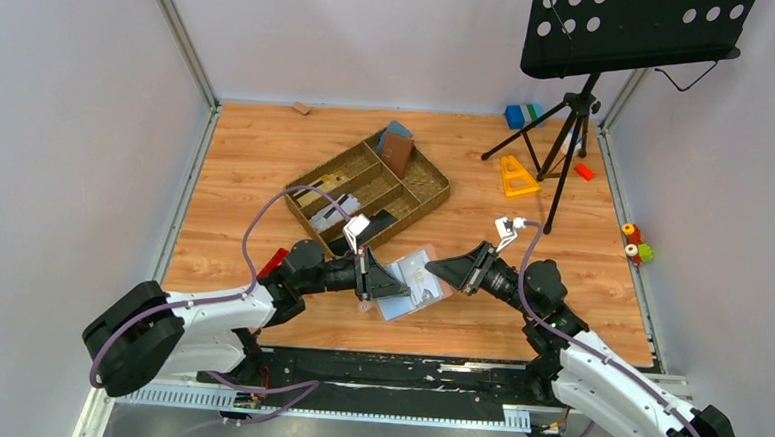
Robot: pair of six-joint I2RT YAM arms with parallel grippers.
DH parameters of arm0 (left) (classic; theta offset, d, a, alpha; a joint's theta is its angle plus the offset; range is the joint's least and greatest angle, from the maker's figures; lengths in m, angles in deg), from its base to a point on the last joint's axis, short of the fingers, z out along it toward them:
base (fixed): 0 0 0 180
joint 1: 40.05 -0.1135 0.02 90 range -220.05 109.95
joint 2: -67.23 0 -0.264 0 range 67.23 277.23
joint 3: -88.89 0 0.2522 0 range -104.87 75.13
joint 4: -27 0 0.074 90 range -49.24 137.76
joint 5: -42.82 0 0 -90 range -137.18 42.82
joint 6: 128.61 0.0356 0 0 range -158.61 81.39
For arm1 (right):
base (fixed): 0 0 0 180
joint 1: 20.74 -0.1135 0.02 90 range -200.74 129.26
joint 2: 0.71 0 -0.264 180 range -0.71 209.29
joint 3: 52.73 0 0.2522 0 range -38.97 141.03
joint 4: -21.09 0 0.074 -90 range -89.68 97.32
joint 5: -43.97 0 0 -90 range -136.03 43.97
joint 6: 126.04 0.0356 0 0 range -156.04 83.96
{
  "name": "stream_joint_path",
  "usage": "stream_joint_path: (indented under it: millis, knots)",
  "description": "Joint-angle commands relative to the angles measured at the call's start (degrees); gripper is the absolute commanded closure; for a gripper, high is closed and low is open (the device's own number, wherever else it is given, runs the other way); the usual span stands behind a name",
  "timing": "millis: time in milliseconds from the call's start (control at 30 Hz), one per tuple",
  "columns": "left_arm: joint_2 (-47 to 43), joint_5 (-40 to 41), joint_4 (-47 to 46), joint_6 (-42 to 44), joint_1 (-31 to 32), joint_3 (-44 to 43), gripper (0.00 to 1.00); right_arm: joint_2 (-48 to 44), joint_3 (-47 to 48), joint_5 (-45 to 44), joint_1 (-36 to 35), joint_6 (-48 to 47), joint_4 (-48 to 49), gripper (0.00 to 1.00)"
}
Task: Take the credit cards out of the card holder
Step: Remove the credit card from the card holder.
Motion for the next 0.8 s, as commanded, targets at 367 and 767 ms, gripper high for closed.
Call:
stream_joint_path:
  millis: [367, 767]
  knots:
    - [-4.5, 2.9, 2.2, 3.1, -2.0, 0.3, 1.0, -4.2, -0.2, 1.2, 1.1, 0.8, -2.3, 1.0]
    - [10.4, -5.2, -28.3, -8.5, -2.0, 0.6, 0.65, 0.1, -0.7, 6.0, 1.2, 4.8, 6.1, 1.0]
